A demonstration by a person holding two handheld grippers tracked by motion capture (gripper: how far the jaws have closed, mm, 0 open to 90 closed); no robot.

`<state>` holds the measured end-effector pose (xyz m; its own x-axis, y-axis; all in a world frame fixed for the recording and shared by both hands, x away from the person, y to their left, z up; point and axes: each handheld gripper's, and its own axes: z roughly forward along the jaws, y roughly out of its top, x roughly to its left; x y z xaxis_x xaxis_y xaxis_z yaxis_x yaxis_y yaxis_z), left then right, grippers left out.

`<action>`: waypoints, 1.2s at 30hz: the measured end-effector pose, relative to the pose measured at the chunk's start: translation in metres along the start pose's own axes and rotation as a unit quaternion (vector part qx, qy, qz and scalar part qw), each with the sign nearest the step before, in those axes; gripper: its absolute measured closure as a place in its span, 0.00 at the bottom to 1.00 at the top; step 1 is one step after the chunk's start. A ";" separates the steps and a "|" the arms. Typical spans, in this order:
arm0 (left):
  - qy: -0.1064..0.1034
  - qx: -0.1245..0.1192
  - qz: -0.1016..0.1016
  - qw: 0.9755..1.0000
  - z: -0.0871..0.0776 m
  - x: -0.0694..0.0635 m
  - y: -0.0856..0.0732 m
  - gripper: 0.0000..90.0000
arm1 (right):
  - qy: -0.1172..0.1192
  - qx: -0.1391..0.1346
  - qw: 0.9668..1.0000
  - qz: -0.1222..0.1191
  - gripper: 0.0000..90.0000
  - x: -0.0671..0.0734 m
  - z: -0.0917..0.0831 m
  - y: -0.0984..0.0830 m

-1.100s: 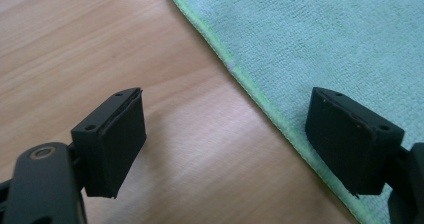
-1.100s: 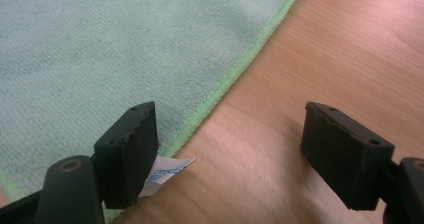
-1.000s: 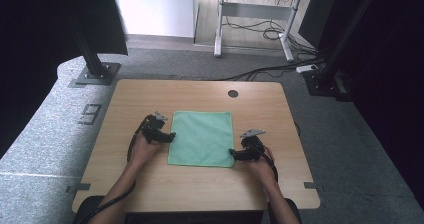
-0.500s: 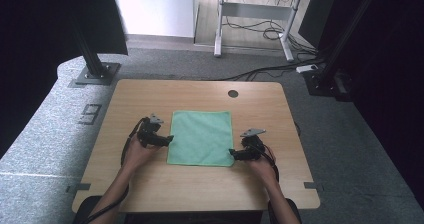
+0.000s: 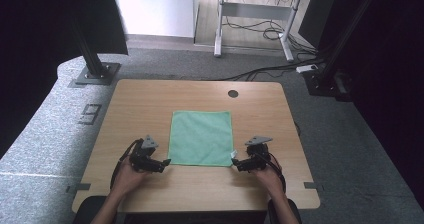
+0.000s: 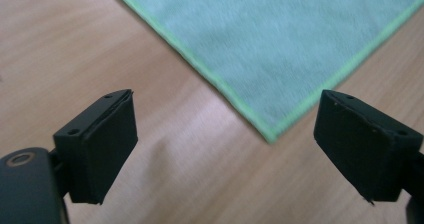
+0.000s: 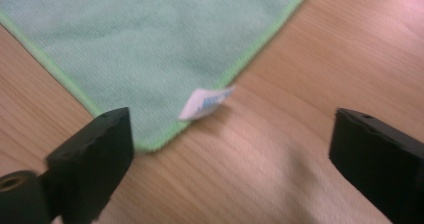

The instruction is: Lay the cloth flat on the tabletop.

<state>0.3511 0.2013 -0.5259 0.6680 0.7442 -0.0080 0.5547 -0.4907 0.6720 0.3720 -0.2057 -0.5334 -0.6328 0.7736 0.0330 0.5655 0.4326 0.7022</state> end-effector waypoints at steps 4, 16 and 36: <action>0.009 0.014 0.010 1.000 0.005 -0.005 -0.009 0.05 | -0.008 -0.001 1.000 0.014 0.00 0.000 -0.003 -0.009; -0.005 0.009 0.005 1.000 0.015 -0.001 -0.018 0.00 | -0.015 0.003 1.000 0.009 0.00 -0.002 0.004 -0.022; -0.005 0.009 0.006 1.000 0.015 0.000 -0.017 0.00 | -0.021 -0.009 1.000 0.004 0.00 -0.001 0.008 -0.025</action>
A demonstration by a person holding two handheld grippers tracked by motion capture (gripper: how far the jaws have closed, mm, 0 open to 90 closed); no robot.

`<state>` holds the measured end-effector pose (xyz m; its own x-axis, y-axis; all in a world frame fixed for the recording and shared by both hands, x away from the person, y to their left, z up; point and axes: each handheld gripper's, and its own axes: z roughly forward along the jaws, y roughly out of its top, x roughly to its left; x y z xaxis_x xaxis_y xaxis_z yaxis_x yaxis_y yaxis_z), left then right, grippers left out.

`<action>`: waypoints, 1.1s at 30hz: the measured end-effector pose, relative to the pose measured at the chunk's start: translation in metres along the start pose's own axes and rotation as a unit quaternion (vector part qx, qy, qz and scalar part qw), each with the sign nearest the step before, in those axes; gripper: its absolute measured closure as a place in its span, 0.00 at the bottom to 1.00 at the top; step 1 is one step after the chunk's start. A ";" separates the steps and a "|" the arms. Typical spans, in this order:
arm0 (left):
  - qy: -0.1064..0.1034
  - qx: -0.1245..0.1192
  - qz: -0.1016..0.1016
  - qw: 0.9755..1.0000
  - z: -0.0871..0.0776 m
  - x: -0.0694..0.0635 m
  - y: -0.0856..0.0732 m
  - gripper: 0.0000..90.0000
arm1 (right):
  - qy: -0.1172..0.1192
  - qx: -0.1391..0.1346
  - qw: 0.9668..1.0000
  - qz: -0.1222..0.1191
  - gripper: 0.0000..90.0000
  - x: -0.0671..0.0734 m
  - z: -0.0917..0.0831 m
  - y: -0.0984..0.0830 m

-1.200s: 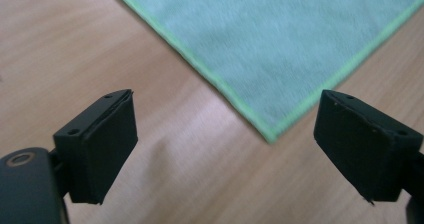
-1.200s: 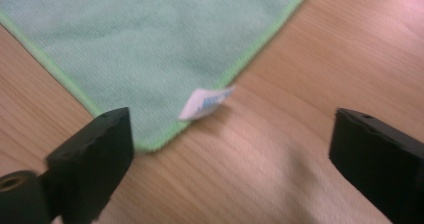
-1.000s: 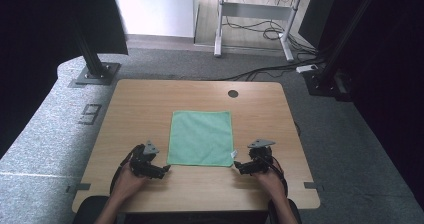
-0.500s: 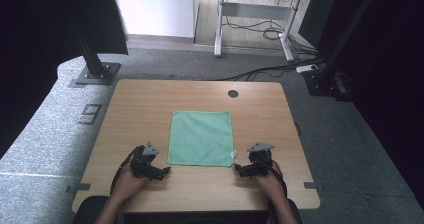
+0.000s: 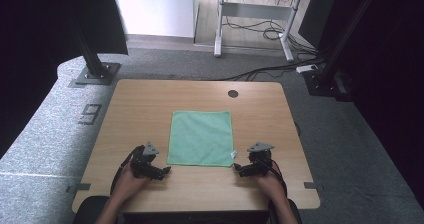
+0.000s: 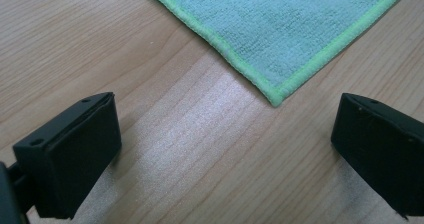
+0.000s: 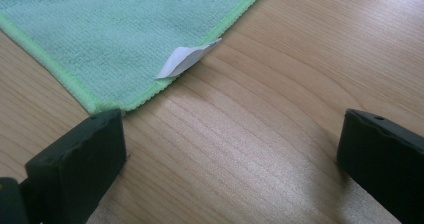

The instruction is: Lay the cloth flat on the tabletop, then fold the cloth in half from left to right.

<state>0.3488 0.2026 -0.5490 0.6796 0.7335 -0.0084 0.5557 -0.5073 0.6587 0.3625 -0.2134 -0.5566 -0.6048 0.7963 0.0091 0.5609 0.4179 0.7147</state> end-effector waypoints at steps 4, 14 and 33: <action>0.000 0.000 0.000 1.000 0.000 0.000 0.000 0.00 | 0.000 0.000 1.000 0.000 0.00 0.000 0.000 0.000; -0.001 0.004 0.000 1.000 0.000 0.001 0.002 0.00 | 0.001 0.002 1.000 0.001 0.00 0.000 0.000 0.001; 0.025 -0.031 -0.033 0.999 0.011 0.027 0.054 0.00 | 0.012 -0.003 1.000 0.004 0.00 0.006 0.011 0.034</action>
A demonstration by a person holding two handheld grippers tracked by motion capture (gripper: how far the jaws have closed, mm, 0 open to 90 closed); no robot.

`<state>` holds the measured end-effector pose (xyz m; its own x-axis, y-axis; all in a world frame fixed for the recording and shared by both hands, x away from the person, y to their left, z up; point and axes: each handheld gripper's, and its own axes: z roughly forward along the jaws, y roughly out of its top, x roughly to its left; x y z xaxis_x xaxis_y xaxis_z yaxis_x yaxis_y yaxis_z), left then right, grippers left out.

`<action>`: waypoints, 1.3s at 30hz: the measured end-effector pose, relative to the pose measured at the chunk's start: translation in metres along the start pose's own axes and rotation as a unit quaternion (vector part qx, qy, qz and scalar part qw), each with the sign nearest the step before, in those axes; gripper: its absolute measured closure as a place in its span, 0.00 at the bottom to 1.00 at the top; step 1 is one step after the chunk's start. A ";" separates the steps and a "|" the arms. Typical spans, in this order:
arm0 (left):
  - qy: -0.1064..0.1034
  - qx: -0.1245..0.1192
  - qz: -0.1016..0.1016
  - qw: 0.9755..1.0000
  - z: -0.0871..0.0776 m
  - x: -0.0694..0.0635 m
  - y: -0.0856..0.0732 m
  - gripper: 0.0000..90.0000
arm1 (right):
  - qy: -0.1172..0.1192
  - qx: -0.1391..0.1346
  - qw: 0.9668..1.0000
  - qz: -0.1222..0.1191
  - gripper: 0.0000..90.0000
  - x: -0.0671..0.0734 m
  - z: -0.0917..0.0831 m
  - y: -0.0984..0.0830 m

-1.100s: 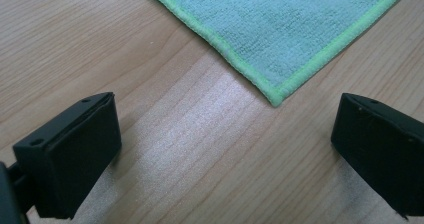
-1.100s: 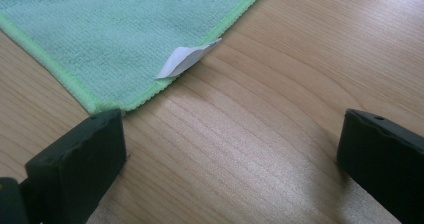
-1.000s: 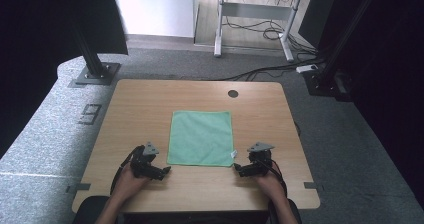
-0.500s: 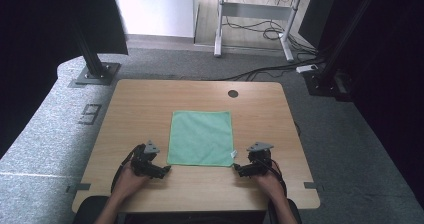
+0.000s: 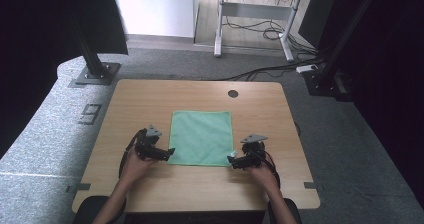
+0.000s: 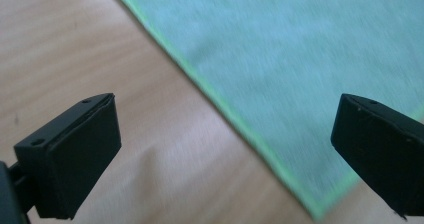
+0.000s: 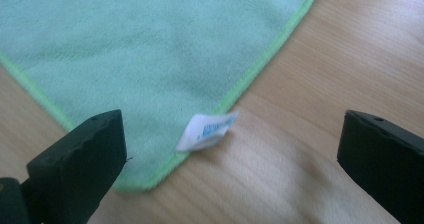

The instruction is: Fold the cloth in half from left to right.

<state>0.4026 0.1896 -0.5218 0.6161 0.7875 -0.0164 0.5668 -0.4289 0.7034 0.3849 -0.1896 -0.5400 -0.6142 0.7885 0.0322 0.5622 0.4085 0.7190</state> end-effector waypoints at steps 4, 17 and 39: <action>0.019 0.004 -0.002 1.000 0.016 0.010 0.014 0.00 | -0.005 0.008 1.000 -0.005 0.00 -0.001 0.008 0.005; 0.043 0.011 -0.050 0.998 0.037 0.037 0.017 0.00 | -0.018 0.015 1.000 0.000 0.00 -0.010 0.018 0.009; 0.034 0.037 -0.035 0.998 0.034 0.020 0.000 0.02 | -0.027 0.031 0.999 -0.008 0.00 -0.015 0.016 0.002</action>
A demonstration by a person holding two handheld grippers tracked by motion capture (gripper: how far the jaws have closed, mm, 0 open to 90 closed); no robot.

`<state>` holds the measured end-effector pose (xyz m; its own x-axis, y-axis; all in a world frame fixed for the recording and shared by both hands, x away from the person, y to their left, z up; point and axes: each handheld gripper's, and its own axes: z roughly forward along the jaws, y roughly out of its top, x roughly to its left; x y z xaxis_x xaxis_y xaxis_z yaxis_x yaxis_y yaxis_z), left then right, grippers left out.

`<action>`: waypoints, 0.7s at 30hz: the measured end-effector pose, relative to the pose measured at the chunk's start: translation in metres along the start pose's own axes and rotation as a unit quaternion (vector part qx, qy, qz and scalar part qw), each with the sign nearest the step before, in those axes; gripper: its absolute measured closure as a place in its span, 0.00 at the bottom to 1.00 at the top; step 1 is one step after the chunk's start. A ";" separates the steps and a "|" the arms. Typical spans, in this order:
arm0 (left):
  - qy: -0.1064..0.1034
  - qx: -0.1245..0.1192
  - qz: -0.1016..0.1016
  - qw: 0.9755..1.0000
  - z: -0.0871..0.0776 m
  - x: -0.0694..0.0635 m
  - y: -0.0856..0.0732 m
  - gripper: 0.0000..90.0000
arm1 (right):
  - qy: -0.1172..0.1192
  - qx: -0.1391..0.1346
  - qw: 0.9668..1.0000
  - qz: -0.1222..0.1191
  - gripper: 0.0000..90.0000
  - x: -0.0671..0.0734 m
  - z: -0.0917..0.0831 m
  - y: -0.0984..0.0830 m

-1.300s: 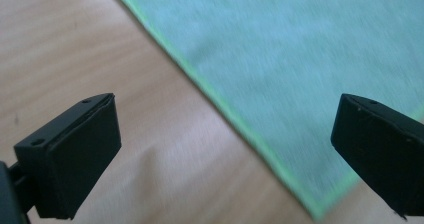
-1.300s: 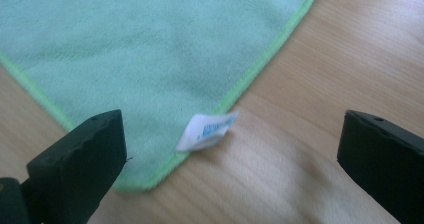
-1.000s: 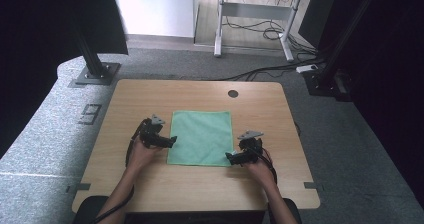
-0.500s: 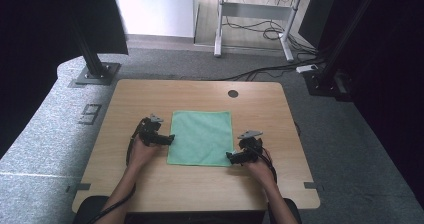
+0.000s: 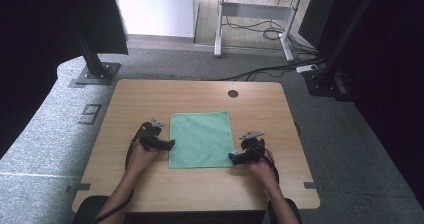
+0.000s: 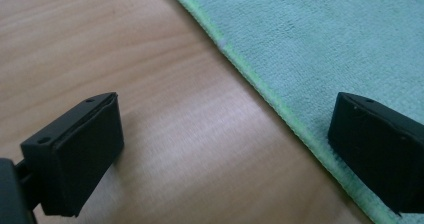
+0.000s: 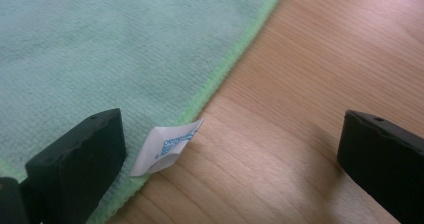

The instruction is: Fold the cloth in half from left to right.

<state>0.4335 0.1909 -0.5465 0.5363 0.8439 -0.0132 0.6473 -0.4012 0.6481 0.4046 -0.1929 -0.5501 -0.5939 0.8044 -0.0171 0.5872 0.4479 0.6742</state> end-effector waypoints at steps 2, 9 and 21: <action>-0.002 0.003 0.003 1.000 -0.004 -0.005 -0.004 0.02 | -0.006 0.001 1.000 0.003 0.00 -0.003 -0.001 0.000; -0.017 0.015 0.021 1.000 -0.016 -0.031 -0.016 0.02 | -0.031 0.006 0.999 0.006 0.00 -0.016 -0.004 -0.001; -0.017 -0.005 0.021 1.000 -0.022 -0.021 -0.004 0.01 | -0.017 -0.014 0.999 0.040 0.00 -0.024 -0.003 -0.010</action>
<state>0.4077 0.1830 -0.5323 0.5814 0.8135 -0.0119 0.6188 -0.4326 0.6557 0.4115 -0.2182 -0.5541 -0.5263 0.8502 0.0135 0.6159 0.3702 0.6955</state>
